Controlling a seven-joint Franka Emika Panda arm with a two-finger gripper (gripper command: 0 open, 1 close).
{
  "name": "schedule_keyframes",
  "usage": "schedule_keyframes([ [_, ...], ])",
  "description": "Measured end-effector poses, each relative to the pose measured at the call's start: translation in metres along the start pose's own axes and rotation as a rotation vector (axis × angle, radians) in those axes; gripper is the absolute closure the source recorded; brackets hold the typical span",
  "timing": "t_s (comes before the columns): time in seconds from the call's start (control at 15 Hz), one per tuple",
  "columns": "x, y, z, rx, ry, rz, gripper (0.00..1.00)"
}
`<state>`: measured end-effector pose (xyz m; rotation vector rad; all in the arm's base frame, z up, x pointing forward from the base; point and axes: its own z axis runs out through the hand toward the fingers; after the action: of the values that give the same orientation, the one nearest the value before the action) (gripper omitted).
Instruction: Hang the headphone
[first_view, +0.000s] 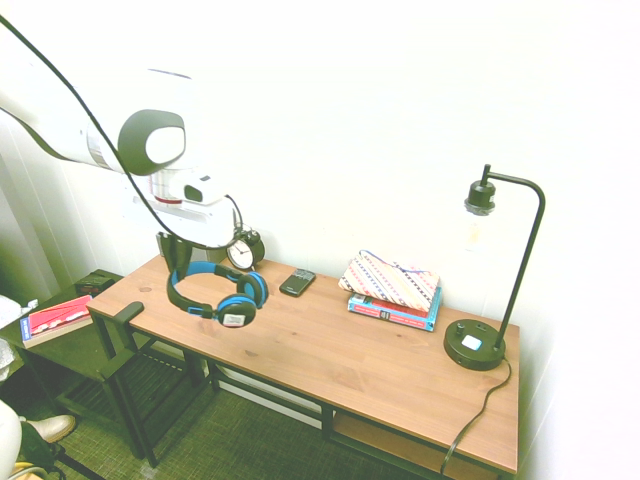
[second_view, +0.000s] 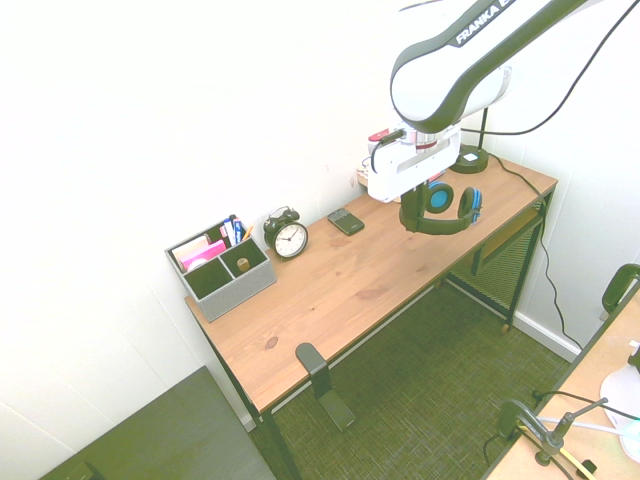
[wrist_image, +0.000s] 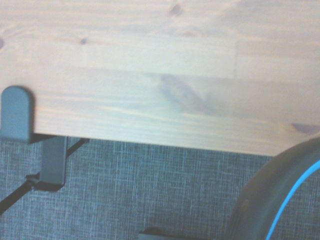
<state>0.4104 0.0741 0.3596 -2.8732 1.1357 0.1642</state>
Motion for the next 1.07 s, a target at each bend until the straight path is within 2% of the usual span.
schedule_keyframes([
  [0.13,-0.035,-0.019,0.005,-0.022,-0.027,0.03,1.0],
  [0.33,-0.088,-0.057,0.029,-0.039,0.005,0.088,1.0],
  [0.73,-0.17,-0.122,0.167,-0.125,0.04,0.144,1.0],
  [0.87,-0.179,-0.148,0.198,-0.111,0.019,0.171,1.0],
  [1.07,-0.172,-0.176,0.24,-0.076,0.039,0.201,1.0],
])
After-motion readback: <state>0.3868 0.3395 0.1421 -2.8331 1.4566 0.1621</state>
